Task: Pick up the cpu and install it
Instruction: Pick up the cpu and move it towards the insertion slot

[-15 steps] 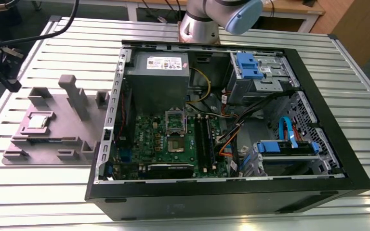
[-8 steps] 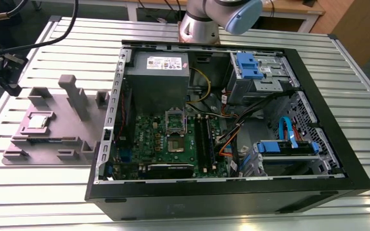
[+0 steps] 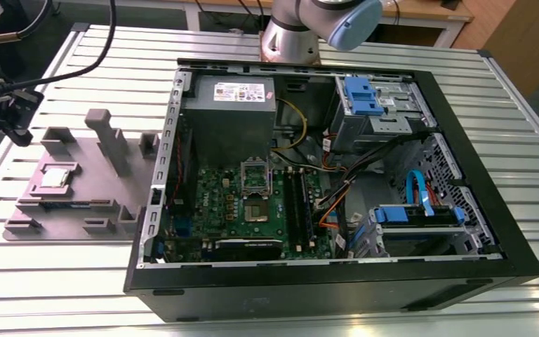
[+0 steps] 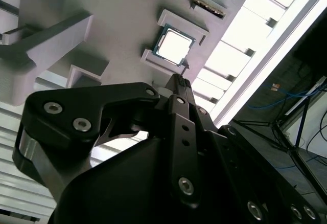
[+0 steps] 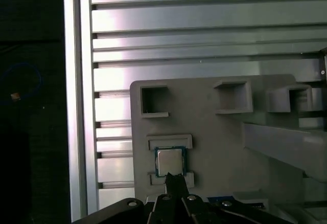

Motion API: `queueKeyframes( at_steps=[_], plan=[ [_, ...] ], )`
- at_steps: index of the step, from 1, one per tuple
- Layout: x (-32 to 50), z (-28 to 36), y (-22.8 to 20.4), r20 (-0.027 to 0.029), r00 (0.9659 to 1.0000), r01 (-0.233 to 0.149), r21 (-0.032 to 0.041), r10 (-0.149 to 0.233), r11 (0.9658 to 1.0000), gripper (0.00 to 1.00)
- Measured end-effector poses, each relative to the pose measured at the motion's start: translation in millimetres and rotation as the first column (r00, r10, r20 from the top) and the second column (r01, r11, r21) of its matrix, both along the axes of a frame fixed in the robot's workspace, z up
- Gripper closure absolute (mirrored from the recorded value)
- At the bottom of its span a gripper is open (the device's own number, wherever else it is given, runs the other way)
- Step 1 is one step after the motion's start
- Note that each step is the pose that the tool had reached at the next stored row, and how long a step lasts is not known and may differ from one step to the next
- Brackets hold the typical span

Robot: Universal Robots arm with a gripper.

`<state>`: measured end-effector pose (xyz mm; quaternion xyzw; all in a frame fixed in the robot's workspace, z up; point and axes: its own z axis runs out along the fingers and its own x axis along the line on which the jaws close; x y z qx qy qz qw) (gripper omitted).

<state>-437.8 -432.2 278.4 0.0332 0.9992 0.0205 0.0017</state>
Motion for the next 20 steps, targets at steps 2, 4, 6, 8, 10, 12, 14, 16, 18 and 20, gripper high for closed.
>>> queueKeyframes(
  at_steps=[2, 4, 6, 8, 10, 12, 14, 16, 18, 20],
  plan=[
    [0.0, -3.6, 0.0, -0.0035, 1.0, 0.0, 0.0, 0.0, 1.0, 0.89],
    [0.0, -7.4, 0.0, -0.0056, 1.0, 0.0, 0.0, 0.0, 1.0, 0.89],
    [0.0, -11.0, 0.0, -0.0077, 1.0, 0.0, 0.0, 0.0, 1.0, 0.89],
    [0.0, -14.5, 0.0, -0.0086, 1.0, -0.001, -0.0001, 0.001, 1.0, 0.89],
    [0.0, -18.2, 0.0, -0.0087, 1.0, -0.004, 0.0, 0.004, 1.0, 0.89],
    [0.0, -21.9, 0.0, -0.0088, 0.9999, -0.011, -0.0001, 0.011, 0.9999, 0.89],
    [0.0, -25.5, 0.0, -0.0096, 0.9998, -0.016, 0.0, 0.016, 0.9999, 0.89],
    [0.0, -29.1, 0.0, -0.0112, 0.9998, -0.019, 0.0, 0.019, 0.9998, 0.89],
    [0.0, -32.8, 0.0, -0.0131, 0.9997, -0.021, 0.0, 0.021, 0.9998, 0.89],
    [0.0, -36.5, 0.0, -0.016, 0.9996, -0.023, 0.0002, 0.023, 0.9997, 0.89]
  ],
)
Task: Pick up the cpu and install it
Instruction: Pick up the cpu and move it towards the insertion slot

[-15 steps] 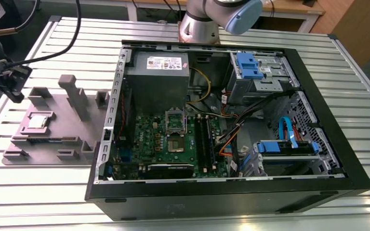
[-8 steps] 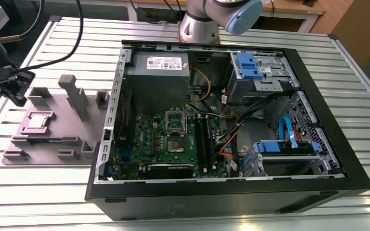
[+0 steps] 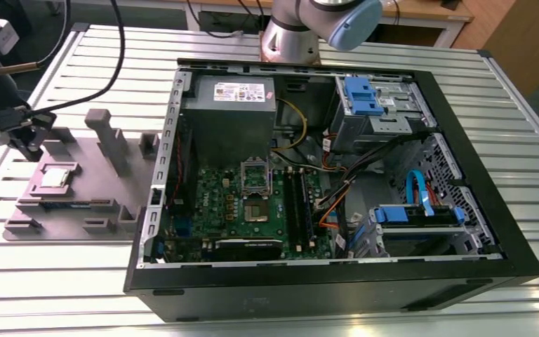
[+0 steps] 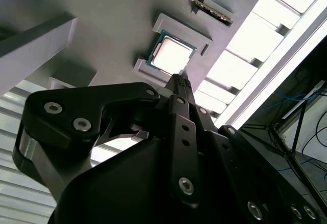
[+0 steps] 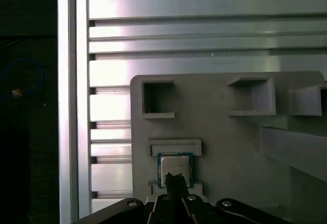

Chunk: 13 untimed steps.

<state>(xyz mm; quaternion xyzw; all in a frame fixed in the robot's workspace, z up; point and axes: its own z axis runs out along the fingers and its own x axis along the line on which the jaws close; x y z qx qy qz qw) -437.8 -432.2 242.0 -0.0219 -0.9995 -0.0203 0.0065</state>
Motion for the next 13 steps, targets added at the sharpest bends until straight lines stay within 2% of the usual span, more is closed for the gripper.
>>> queueKeyframes(
  at_steps=[6, 13],
  plan=[
    [0.2, -9.5, 0.0, -0.0076, 0.9998, -0.018, 0.0, 0.018, 0.9998, 0.89],
    [2.4, -10.2, -0.1, -0.0077, 0.9997, -0.024, 0.0, 0.024, 0.9997, 0.89]
  ],
)
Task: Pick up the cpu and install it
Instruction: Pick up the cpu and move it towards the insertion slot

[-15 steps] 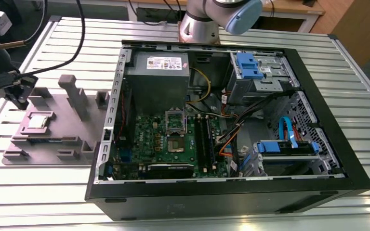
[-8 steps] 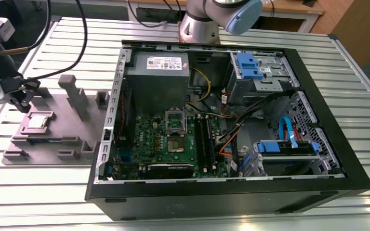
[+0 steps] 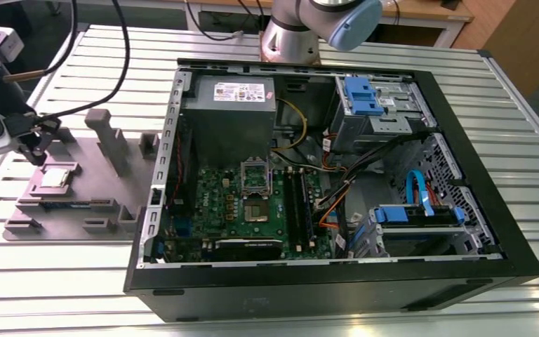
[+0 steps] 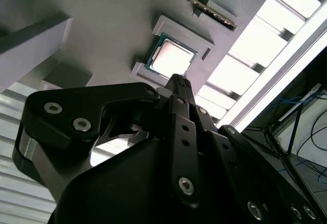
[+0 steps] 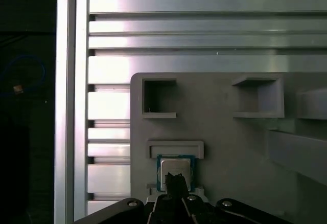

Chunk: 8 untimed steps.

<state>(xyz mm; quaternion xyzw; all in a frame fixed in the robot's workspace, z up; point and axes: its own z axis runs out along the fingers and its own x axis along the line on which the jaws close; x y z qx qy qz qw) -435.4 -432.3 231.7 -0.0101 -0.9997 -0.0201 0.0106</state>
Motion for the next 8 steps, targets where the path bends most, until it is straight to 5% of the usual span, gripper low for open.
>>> queueKeyframes(
  at_steps=[8],
  plan=[
    [0.7, -7.6, 0.0, -0.0001, 0.9999, -0.012, 0.0, 0.012, 0.9999, 0.89]
  ],
)
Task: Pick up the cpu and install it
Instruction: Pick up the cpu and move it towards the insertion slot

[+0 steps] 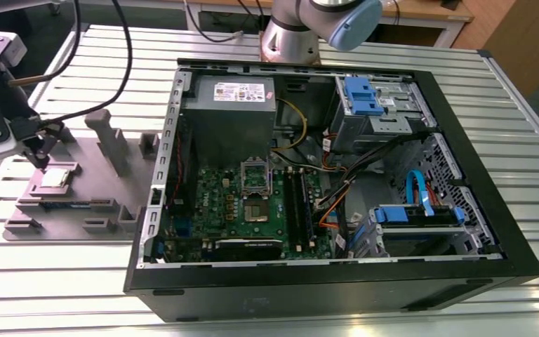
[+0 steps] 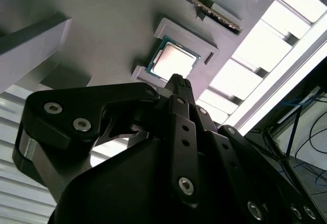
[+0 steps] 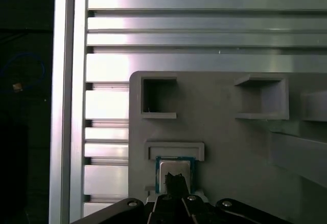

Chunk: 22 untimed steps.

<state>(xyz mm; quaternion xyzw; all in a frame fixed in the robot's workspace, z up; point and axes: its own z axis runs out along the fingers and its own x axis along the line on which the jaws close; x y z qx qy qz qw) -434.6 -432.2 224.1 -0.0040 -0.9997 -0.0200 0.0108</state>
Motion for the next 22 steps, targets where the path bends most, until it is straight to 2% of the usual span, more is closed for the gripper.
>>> queueKeyframes(
  at_steps=[6, 17, 20, 21, 22],
  plan=[
    [0.3, -8.0, -0.1, -0.0002, 1.0, -0.002, 0.0001, 0.002, 1.0, 0.89],
    [1.4, -9.7, -0.1, -0.0014, 1.0, -0.001, 0.0, 0.001, 1.0, 0.89],
    [1.4, -9.8, -0.1, -0.0014, 1.0, -0.001, 0.0, 0.001, 1.0, 0.84],
    [1.4, -9.8, -0.1, -0.0014, 1.0, -0.001, 0.0, 0.001, 1.0, 0.77],
    [1.4, -9.8, -0.1, -0.0013, 1.0, -0.001, 0.0, 0.001, 1.0, 0.77]
  ],
)
